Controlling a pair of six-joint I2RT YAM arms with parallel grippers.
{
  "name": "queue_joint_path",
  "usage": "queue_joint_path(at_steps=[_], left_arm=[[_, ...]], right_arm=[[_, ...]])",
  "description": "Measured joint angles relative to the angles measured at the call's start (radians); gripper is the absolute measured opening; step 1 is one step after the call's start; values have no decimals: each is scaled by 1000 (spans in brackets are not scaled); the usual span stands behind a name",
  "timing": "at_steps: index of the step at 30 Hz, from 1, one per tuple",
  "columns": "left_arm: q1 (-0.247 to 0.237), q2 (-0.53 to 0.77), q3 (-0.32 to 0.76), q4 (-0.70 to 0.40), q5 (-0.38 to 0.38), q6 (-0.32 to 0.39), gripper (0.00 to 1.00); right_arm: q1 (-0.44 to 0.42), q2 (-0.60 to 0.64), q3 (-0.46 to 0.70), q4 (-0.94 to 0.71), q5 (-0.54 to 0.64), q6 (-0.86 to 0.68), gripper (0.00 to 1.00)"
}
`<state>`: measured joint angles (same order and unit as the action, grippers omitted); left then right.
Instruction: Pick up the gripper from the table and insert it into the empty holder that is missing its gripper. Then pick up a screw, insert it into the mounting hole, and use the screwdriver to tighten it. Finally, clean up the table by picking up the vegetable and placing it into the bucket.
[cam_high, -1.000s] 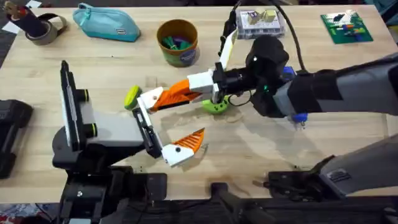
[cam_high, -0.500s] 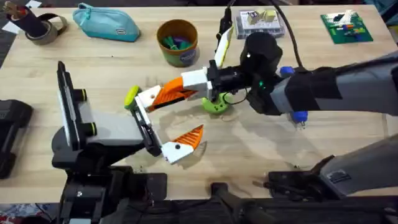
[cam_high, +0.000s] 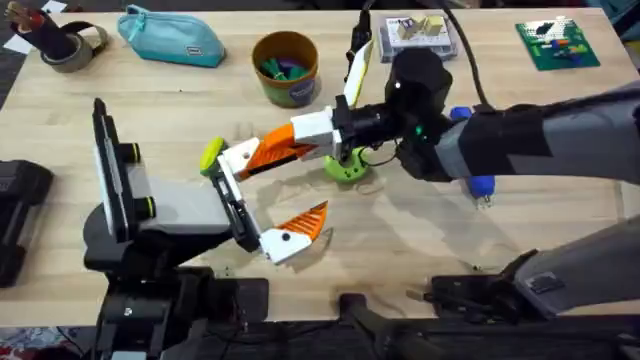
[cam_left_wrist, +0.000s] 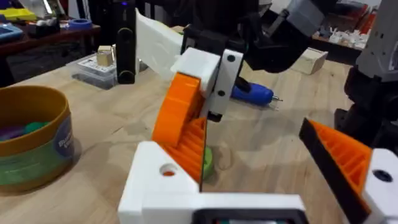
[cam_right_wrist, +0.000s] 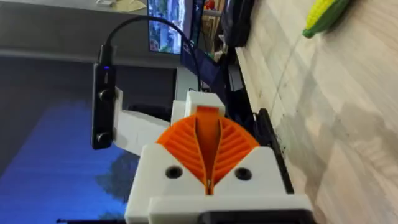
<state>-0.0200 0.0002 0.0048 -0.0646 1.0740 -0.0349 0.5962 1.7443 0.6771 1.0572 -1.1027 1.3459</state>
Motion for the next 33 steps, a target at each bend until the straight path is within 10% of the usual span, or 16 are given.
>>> queue_joint_path(at_steps=[33], left_arm=[[0, 0, 0, 8, 11, 13, 987]], right_arm=[[-24, 58, 143, -175, -181, -158, 18]])
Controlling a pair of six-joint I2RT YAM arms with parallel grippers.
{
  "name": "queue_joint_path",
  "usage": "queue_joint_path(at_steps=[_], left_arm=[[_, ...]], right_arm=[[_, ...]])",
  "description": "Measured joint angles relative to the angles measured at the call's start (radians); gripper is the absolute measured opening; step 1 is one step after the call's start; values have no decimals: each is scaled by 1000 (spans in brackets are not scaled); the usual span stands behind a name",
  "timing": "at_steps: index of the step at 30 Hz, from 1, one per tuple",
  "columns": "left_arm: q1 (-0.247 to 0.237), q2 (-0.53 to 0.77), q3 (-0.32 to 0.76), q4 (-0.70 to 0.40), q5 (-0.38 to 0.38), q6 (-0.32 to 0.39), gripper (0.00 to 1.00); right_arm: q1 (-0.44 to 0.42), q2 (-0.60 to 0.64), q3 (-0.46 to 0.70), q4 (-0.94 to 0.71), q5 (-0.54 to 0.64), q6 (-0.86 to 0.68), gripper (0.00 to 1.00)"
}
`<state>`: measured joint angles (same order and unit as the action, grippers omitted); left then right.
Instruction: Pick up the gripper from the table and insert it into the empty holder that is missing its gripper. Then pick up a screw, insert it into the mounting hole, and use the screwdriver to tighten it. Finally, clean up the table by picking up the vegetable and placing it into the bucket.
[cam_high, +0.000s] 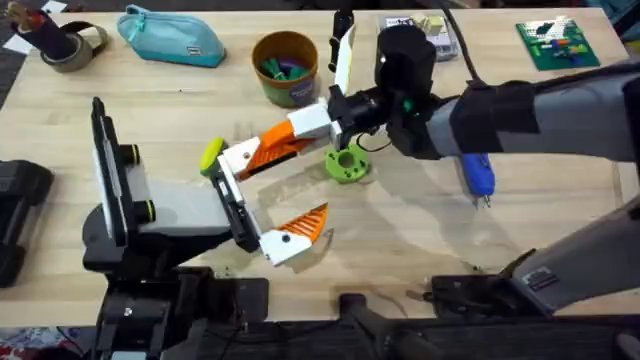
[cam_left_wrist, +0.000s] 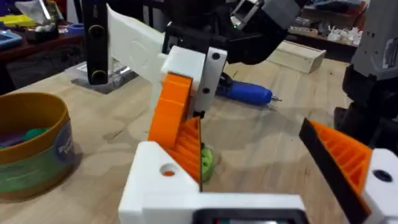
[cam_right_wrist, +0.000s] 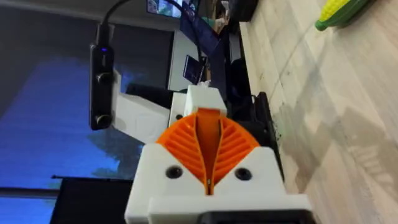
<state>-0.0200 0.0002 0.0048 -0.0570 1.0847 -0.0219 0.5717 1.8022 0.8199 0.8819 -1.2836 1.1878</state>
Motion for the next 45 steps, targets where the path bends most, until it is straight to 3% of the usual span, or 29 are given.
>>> queue_joint_path(at_steps=[21, 22, 28, 29, 40, 45], left_arm=[[0, 0, 0, 1, 3, 0, 986], [0, 0, 0, 1, 3, 0, 986], [-4, 0, 0, -7, 5, -5, 986], [-4, 0, 0, -7, 7, -5, 986], [-4, 0, 0, -7, 12, -6, 986], [-4, 0, 0, -7, 12, -6, 986]], right_arm=[[0, 0, 0, -1, -6, -7, 16], [0, 0, 0, -2, -6, -7, 38], [21, 0, 2, 1, -50, -11, 911], [23, 0, 2, 1, -54, -13, 972], [16, 0, 3, 1, -71, -14, 995], [-46, 0, 3, 1, -85, -17, 995]])
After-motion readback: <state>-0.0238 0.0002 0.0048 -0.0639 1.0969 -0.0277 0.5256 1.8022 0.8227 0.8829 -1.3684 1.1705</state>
